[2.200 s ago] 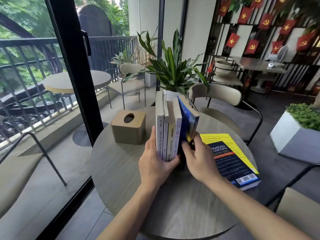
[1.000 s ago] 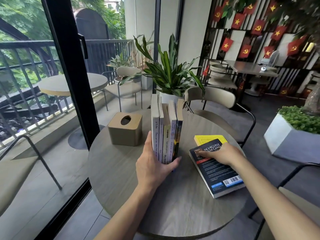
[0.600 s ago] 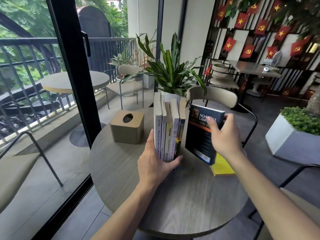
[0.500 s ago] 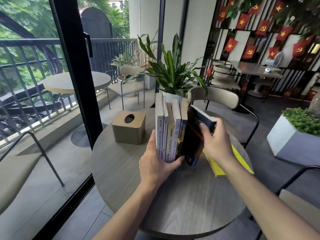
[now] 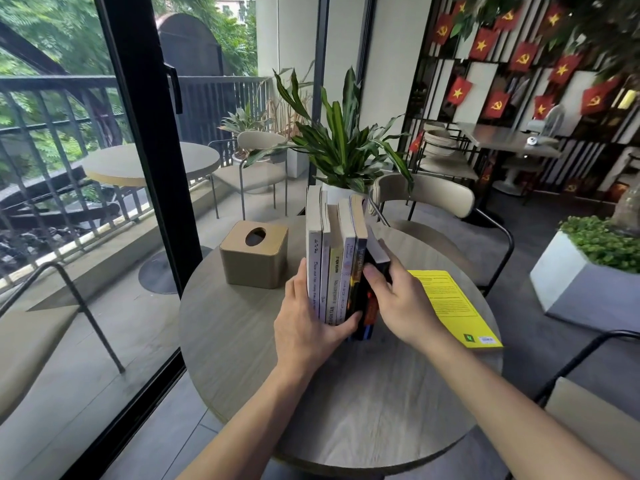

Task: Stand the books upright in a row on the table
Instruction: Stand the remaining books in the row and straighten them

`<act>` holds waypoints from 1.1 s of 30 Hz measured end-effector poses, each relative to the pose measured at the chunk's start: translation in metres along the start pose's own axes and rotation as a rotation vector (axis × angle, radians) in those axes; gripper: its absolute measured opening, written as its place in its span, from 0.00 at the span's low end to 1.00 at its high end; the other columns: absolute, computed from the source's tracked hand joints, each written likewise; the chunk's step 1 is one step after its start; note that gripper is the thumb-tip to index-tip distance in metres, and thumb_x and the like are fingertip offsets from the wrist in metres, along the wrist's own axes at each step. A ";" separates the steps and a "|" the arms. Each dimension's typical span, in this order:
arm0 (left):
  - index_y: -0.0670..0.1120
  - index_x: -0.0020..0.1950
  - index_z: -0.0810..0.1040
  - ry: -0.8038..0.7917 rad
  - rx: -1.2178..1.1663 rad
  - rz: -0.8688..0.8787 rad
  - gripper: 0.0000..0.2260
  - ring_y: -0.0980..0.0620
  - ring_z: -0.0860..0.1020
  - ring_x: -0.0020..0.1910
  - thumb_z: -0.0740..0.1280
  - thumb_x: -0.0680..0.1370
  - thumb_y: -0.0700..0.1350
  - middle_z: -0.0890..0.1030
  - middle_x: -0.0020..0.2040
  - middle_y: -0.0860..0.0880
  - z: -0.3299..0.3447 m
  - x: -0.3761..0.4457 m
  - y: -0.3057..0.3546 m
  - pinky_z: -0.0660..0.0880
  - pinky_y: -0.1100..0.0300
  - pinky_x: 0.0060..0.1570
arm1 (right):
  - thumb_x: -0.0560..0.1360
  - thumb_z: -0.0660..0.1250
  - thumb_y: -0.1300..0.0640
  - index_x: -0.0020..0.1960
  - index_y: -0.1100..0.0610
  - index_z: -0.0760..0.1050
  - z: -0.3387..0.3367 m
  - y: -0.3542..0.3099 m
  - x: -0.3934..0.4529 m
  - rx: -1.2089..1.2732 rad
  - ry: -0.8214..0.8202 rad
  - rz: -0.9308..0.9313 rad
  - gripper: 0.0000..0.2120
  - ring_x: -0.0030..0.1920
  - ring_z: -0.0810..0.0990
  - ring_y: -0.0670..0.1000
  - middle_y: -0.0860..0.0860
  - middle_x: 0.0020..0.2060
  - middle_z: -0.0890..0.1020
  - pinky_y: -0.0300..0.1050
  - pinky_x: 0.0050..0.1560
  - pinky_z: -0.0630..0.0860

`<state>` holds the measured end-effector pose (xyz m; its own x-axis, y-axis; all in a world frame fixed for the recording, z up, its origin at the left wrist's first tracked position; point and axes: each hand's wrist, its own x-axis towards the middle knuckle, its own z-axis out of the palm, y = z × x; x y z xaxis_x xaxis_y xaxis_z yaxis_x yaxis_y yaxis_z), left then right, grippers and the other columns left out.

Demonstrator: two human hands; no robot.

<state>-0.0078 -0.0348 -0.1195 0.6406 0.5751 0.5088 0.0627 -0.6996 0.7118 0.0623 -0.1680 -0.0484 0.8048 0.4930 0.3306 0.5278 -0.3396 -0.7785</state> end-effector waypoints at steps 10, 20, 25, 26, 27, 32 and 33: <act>0.49 0.78 0.60 -0.015 -0.005 -0.002 0.55 0.58 0.73 0.61 0.74 0.58 0.73 0.72 0.66 0.54 -0.002 0.001 0.001 0.78 0.54 0.51 | 0.75 0.59 0.38 0.75 0.40 0.56 0.000 -0.012 -0.004 0.166 -0.049 -0.038 0.31 0.57 0.69 0.22 0.28 0.60 0.71 0.20 0.55 0.65; 0.50 0.78 0.51 0.029 -0.063 -0.238 0.59 0.47 0.77 0.63 0.77 0.56 0.66 0.69 0.72 0.52 0.013 -0.014 0.026 0.77 0.49 0.55 | 0.73 0.62 0.37 0.68 0.45 0.67 0.000 -0.007 0.006 0.105 0.002 -0.038 0.26 0.58 0.78 0.38 0.44 0.59 0.80 0.42 0.62 0.74; 0.51 0.73 0.53 0.055 -0.064 -0.259 0.51 0.47 0.77 0.59 0.77 0.59 0.63 0.72 0.66 0.53 0.019 -0.016 0.030 0.75 0.52 0.50 | 0.72 0.60 0.30 0.69 0.41 0.66 0.001 0.002 0.007 0.134 -0.020 -0.040 0.29 0.61 0.77 0.40 0.44 0.62 0.78 0.48 0.63 0.75; 0.52 0.72 0.53 0.059 -0.059 -0.258 0.50 0.47 0.78 0.58 0.77 0.58 0.63 0.72 0.65 0.53 0.019 -0.016 0.029 0.75 0.52 0.50 | 0.74 0.60 0.31 0.70 0.42 0.66 0.001 0.002 0.007 0.151 -0.035 -0.044 0.28 0.62 0.76 0.39 0.44 0.63 0.78 0.46 0.63 0.74; 0.51 0.72 0.54 0.065 -0.054 -0.255 0.50 0.47 0.78 0.58 0.76 0.58 0.63 0.72 0.65 0.53 0.018 -0.016 0.029 0.75 0.52 0.49 | 0.75 0.59 0.34 0.71 0.43 0.66 -0.002 0.002 0.006 0.174 -0.049 -0.046 0.27 0.63 0.75 0.38 0.44 0.64 0.78 0.42 0.63 0.73; 0.51 0.71 0.54 0.056 -0.034 -0.233 0.50 0.46 0.78 0.58 0.77 0.59 0.65 0.73 0.64 0.51 0.017 -0.016 0.028 0.77 0.49 0.51 | 0.79 0.55 0.39 0.76 0.50 0.64 -0.029 0.031 0.013 -0.126 0.102 0.042 0.29 0.69 0.69 0.44 0.46 0.70 0.72 0.42 0.68 0.65; 0.51 0.71 0.53 0.053 -0.037 -0.231 0.51 0.47 0.77 0.58 0.78 0.59 0.65 0.73 0.64 0.51 0.017 -0.016 0.027 0.76 0.49 0.52 | 0.78 0.56 0.38 0.77 0.52 0.61 -0.036 0.043 0.017 -0.294 0.113 0.131 0.31 0.71 0.67 0.50 0.51 0.71 0.71 0.47 0.69 0.65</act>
<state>-0.0033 -0.0707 -0.1168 0.5715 0.7401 0.3544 0.1744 -0.5316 0.8289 0.1085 -0.2037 -0.0574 0.8872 0.3438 0.3077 0.4605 -0.6190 -0.6362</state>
